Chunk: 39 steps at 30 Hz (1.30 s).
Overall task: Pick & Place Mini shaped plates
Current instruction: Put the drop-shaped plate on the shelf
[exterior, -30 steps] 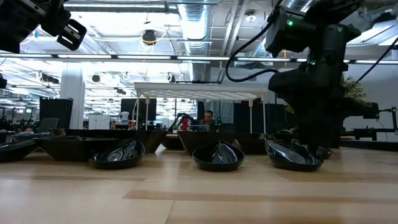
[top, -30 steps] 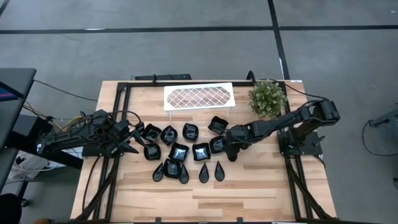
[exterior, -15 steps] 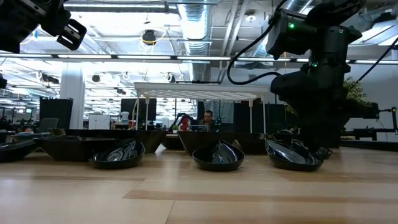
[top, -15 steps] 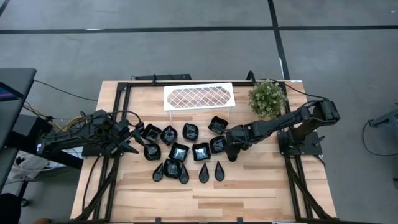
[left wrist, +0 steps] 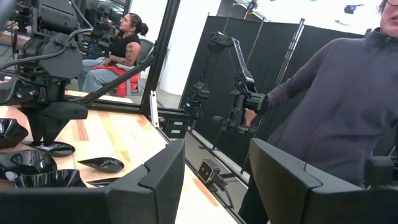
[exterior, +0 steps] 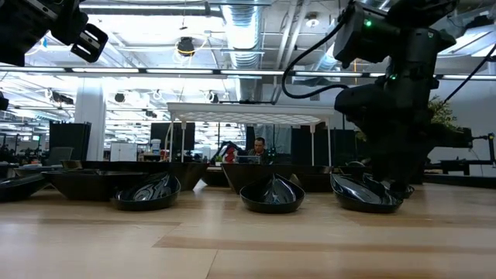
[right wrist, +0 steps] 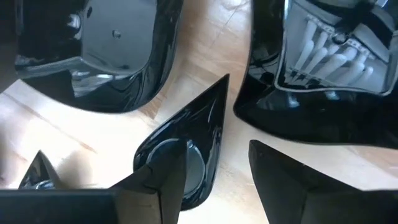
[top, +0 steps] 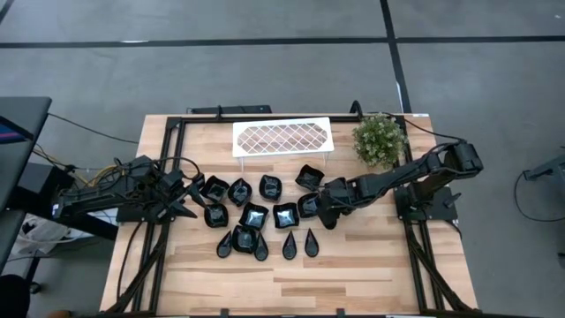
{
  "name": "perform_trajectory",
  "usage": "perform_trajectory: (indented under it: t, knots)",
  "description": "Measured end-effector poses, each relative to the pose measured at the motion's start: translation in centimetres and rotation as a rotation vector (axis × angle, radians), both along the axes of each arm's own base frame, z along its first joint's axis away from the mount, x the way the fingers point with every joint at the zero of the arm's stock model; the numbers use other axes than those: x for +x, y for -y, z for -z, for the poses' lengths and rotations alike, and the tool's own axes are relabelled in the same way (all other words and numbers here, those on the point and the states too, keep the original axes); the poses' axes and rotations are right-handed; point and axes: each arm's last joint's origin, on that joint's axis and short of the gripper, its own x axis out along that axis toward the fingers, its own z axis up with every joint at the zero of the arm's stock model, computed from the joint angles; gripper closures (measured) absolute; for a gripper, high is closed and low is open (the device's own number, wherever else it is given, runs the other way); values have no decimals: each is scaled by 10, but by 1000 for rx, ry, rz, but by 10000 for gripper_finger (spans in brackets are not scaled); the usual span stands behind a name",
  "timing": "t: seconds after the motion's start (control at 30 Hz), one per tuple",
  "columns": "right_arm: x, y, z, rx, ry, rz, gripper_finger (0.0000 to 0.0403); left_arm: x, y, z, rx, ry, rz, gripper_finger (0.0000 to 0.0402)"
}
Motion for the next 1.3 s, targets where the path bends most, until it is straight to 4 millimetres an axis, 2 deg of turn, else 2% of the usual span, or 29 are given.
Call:
perform_trajectory:
  t: [0.53,0.83,1.1,1.3]
  knots:
    - [-3,-5,1,-32,-25,-21,235,0,0,0,0,0,0,219]
    - [2,-11,16,-11,-77,-46,235,0,0,-1,2,6,0,219]
    - [-1,-10,6,-8,-34,-36,237,0,0,-1,3,15,0,219]
    - [-1,-9,4,-6,-29,-39,268,0,0,-2,5,22,0,219]
